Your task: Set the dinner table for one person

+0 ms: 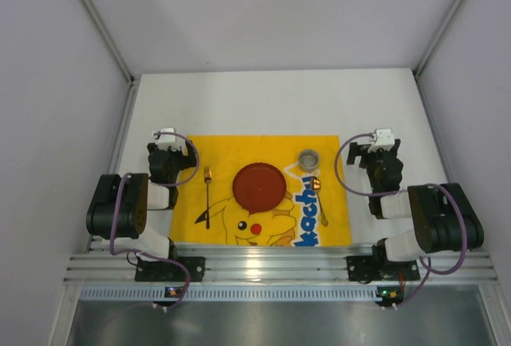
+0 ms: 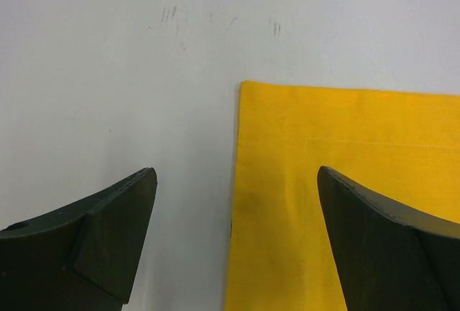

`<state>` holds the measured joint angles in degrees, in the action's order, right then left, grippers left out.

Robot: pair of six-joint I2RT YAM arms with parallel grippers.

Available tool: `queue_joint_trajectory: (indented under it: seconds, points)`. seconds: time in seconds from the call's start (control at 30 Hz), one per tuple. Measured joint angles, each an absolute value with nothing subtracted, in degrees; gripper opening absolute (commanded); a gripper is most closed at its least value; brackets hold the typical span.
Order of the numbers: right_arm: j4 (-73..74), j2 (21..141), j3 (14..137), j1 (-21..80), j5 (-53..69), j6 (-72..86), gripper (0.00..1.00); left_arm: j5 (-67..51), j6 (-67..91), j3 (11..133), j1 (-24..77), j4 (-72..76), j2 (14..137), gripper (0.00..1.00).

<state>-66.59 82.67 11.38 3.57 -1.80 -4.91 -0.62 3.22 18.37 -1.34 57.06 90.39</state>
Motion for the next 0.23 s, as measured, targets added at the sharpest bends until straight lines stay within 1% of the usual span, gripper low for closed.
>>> queue_joint_trajectory:
  seconds: [0.23]
  points:
    - [-64.84, 82.94, 13.34, 2.98, -5.15, -3.07, 1.0, -0.62, 3.25, 18.37, -1.34, 57.06, 90.39, 0.99]
